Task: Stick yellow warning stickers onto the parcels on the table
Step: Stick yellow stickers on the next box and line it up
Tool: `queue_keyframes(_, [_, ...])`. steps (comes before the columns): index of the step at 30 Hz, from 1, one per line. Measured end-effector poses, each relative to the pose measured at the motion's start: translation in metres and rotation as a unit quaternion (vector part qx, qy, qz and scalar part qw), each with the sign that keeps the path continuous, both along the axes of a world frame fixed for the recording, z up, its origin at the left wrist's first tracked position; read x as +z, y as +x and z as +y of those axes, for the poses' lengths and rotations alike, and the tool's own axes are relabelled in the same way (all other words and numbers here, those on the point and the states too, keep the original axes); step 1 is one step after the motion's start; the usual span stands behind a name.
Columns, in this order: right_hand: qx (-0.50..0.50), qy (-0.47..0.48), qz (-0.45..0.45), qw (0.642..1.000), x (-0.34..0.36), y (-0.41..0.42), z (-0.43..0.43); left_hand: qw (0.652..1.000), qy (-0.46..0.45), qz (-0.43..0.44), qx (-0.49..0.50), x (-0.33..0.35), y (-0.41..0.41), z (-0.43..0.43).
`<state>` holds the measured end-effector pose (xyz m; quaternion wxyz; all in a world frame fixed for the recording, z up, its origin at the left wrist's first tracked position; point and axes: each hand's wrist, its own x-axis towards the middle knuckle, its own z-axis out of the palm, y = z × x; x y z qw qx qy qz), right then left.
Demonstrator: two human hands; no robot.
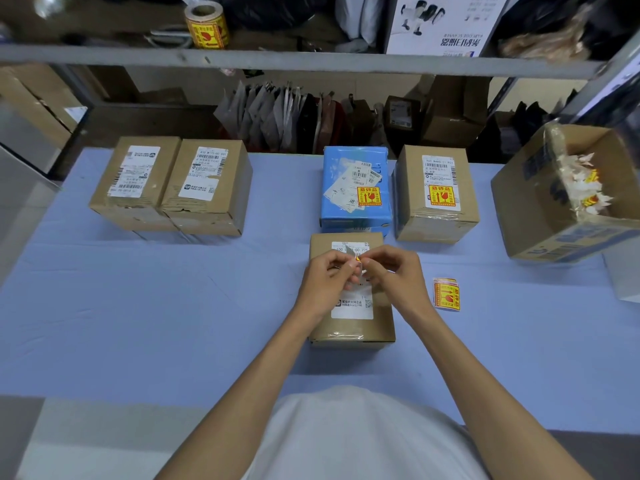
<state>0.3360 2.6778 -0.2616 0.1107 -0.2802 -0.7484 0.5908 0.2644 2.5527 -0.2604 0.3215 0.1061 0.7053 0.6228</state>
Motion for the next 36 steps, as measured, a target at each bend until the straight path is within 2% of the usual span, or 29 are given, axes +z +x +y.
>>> queue_keyframes(19, [0.014,-0.018,0.005,1.000,0.011,-0.002,-0.002,1.000,0.006,-0.011,0.025,0.000,-0.004,0.000])
queue_keyframes(36, [0.051,0.027,-0.018,0.998,0.019,-0.003,-0.005,0.999,0.003,0.006,0.036,0.003,-0.004,-0.004])
